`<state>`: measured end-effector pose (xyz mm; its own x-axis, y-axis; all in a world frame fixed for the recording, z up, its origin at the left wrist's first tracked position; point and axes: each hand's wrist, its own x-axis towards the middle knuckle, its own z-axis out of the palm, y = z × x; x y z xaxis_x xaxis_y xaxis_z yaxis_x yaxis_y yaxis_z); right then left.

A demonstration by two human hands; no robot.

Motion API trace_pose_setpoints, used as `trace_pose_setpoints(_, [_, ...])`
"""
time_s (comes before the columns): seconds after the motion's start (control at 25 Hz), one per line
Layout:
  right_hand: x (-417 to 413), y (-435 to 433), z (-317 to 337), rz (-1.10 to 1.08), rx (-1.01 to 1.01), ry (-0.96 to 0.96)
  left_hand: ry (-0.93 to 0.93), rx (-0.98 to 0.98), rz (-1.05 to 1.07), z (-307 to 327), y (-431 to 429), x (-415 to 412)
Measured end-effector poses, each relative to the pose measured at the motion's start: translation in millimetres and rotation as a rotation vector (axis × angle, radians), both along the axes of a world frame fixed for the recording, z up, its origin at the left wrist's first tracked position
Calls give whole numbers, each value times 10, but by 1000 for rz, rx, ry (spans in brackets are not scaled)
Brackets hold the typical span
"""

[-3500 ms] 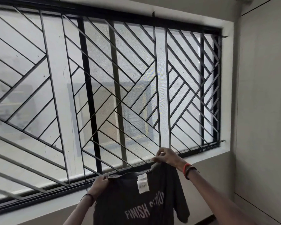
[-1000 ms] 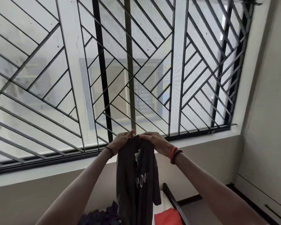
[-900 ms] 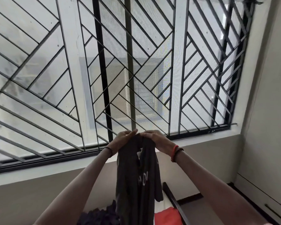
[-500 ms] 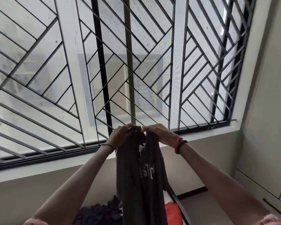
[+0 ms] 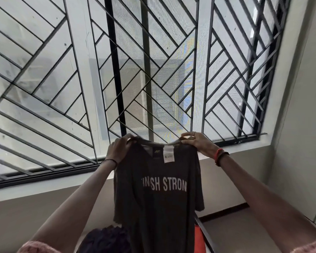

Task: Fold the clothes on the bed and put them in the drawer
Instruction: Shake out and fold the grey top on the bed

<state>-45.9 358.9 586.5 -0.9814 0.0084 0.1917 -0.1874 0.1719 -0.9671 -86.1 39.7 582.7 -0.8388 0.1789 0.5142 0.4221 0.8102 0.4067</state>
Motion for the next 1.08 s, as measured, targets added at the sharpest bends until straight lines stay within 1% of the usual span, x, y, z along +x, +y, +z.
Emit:
trace_pose_setpoints(0.12, [-6,78,-32,-43,32,69,36,17,26,25,-17,18])
trace_pose_setpoints(0.2, [15,71,-48,-40,32,76,32,135,-28,0,-30,-14])
trace_pose_setpoints(0.32, [23,56,-54,-69,60,104,-35,321,-82,-57,-49,-68])
trace_pose_setpoints(0.44, [18,28,-62,-67,57,115,-57,389,-130,-67,-47,-24])
trace_pose_setpoints(0.52, [38,10,-47,-25,53,93,-156,460,-252,-82,-81,17])
trace_pose_setpoints(0.6, [73,13,-15,79,25,37,-271,519,-358,-94,-141,60])
trace_pose_setpoints(0.68, [81,27,5,175,-15,-43,-371,508,-407,-88,-186,95])
trace_pose_setpoints(0.72, [71,19,-1,175,-22,-65,-419,485,-410,-93,-197,99])
trace_pose_setpoints(0.76, [60,-11,-12,133,-16,-71,-455,469,-388,-101,-195,99])
trace_pose_setpoints(0.8, [44,-62,-28,45,11,-58,-463,453,-344,-120,-187,71])
trace_pose_setpoints(0.84, [22,-123,-47,-73,76,-35,-436,411,-263,-148,-176,21])
trace_pose_setpoints(0.92, [-30,-282,-109,-320,267,6,-350,251,-87,-202,-119,-66])
trace_pose_setpoints(0.96, [-41,-381,-147,-405,340,17,-314,178,-24,-221,-53,-73])
trace_pose_setpoints(1.0, [-43,-481,-187,-452,369,23,-302,145,7,-229,28,-49])
trace_pose_setpoints(1.08, [-68,-664,-265,-473,342,29,-313,165,-8,-250,228,-8])
